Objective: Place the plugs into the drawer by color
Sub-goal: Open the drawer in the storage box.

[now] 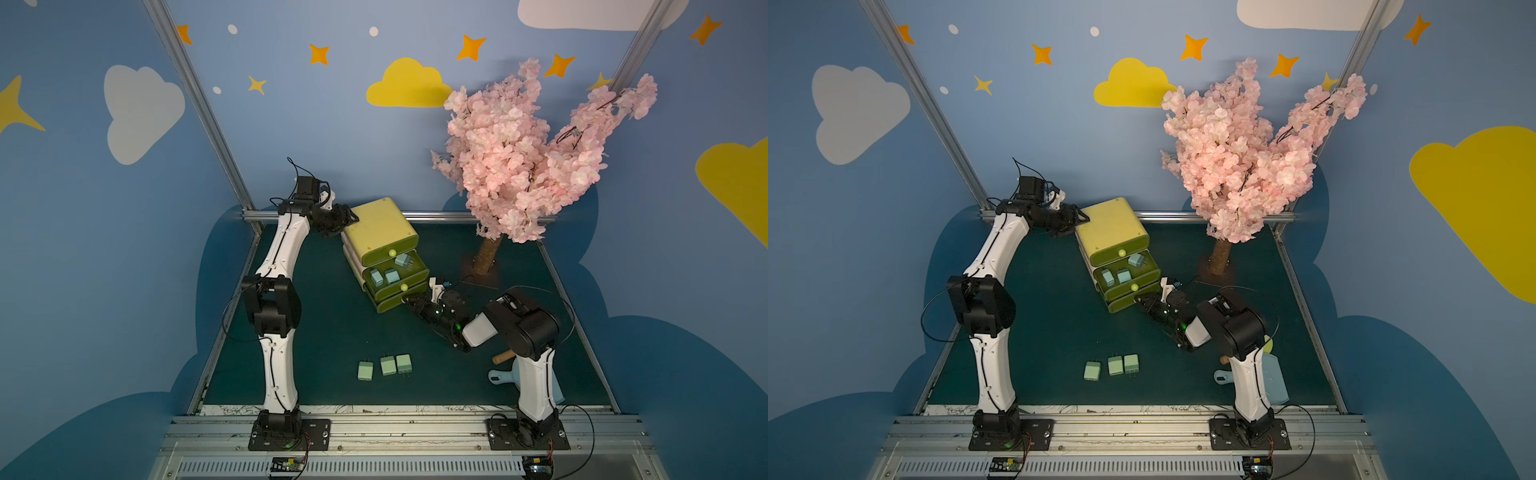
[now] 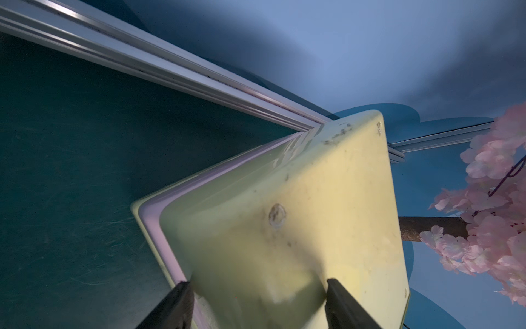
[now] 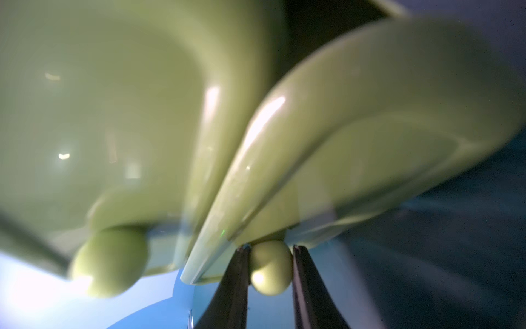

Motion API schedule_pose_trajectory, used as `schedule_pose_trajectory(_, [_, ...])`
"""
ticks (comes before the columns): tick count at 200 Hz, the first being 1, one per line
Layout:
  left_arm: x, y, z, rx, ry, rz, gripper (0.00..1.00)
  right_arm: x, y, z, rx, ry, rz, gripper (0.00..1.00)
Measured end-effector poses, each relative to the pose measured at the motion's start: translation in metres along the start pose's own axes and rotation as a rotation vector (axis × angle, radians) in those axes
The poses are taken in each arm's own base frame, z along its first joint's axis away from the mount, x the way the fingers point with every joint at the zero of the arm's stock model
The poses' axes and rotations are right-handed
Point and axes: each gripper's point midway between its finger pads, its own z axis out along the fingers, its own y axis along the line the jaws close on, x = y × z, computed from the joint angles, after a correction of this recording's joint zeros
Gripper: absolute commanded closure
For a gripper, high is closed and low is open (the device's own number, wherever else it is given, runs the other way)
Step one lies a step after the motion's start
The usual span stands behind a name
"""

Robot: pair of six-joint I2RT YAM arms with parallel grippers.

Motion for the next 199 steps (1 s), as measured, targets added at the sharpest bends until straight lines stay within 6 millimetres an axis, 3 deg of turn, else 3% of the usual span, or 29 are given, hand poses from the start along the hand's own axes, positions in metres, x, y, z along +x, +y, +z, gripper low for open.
schedule_pose_trajectory(69, [0.000,0.000,0.000,-0.001,0.000,0.001,0.26,0.006,-0.001,-0.014,0.027,-0.004,-0.066,0.68])
schedule_pose_trajectory(98, [0.000,0.000,0.001,-0.003,0.000,0.001,0.26,0.009,-0.002,-0.028,0.068,0.001,-0.112,0.48])
schedule_pose_trajectory(118, [0.000,0.000,0.001,-0.003,0.000,0.001,0.26,0.006,0.005,-0.037,0.090,-0.005,-0.163,0.42])
schedule_pose_trajectory(132, [0.000,0.000,0.001,-0.003,0.000,0.001,0.26,0.003,0.015,-0.042,0.089,-0.012,-0.209,0.44])
schedule_pose_trajectory(155, [0.001,-0.001,0.001,-0.002,0.001,0.001,0.26,0.003,0.033,-0.048,0.091,-0.014,-0.303,0.67])
schedule_pose_trajectory(199, [0.001,-0.001,0.001,-0.003,0.000,0.002,0.26,-0.001,0.065,-0.039,0.111,0.018,-0.463,0.75])
